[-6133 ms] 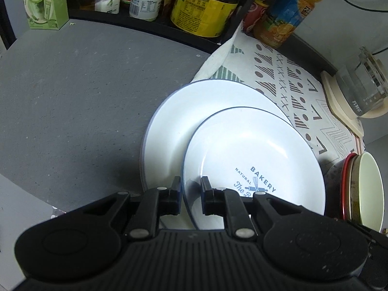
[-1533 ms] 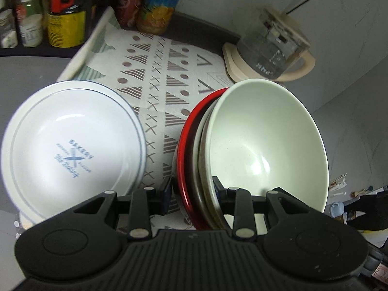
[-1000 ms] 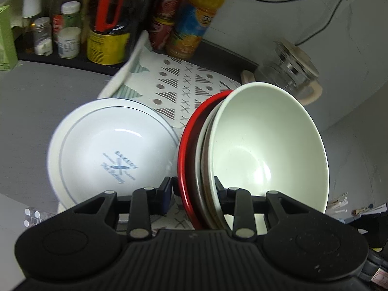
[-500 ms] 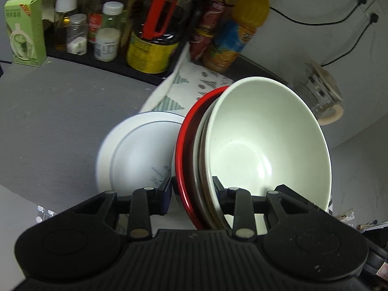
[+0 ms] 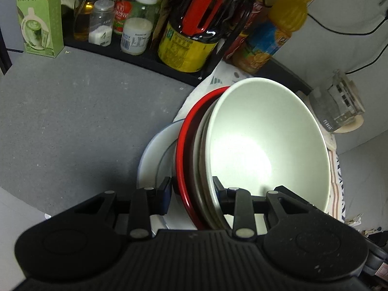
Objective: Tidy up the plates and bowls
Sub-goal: 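Lift the bowl stack and carry it over the plate stack with both grippers, then lower the bowl stack onto the white plates with both grippers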
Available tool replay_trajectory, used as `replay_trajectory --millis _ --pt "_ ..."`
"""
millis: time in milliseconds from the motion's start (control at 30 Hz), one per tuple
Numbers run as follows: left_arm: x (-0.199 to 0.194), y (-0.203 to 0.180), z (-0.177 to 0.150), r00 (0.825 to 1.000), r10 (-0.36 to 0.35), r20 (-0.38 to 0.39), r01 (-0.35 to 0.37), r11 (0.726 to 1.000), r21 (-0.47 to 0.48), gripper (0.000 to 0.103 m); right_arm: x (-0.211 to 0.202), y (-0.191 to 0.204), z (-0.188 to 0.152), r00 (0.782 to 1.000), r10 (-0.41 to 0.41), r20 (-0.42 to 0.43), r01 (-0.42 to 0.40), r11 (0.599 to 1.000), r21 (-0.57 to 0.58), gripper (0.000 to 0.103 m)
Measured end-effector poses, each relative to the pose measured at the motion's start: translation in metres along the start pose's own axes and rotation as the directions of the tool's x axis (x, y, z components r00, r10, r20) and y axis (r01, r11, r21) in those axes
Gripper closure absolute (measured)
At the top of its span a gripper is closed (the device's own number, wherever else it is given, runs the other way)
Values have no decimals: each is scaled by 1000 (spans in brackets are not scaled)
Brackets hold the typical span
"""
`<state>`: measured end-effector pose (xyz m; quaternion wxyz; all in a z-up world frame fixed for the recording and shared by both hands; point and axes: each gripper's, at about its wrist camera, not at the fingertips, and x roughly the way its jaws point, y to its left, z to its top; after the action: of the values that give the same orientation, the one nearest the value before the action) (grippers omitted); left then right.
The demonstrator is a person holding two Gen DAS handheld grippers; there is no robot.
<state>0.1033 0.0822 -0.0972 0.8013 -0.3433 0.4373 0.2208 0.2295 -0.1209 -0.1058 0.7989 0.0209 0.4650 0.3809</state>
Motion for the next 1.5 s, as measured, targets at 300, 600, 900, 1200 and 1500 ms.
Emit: replay_trajectory --millis 300,600,900,1200,1500 --pt "25 1 0 998 -1 -67 2 1000 26 71 15 -8 -11 998 -44 -48 46 999 28 66" --pt "37 0 2 995 -19 -97 25 997 70 70 20 -18 -12 997 -58 -46 61 996 65 66" --pt "41 0 9 991 -29 -133 42 995 90 69 23 -19 -11 997 -55 -50 60 994 86 62" --pt "32 0 16 990 -55 -130 78 982 175 46 14 -16 -10 997 -72 -5 73 992 103 47" --pt "31 0 30 990 -80 -113 107 959 262 26 -5 -12 -10 982 -167 90 151 976 157 15"
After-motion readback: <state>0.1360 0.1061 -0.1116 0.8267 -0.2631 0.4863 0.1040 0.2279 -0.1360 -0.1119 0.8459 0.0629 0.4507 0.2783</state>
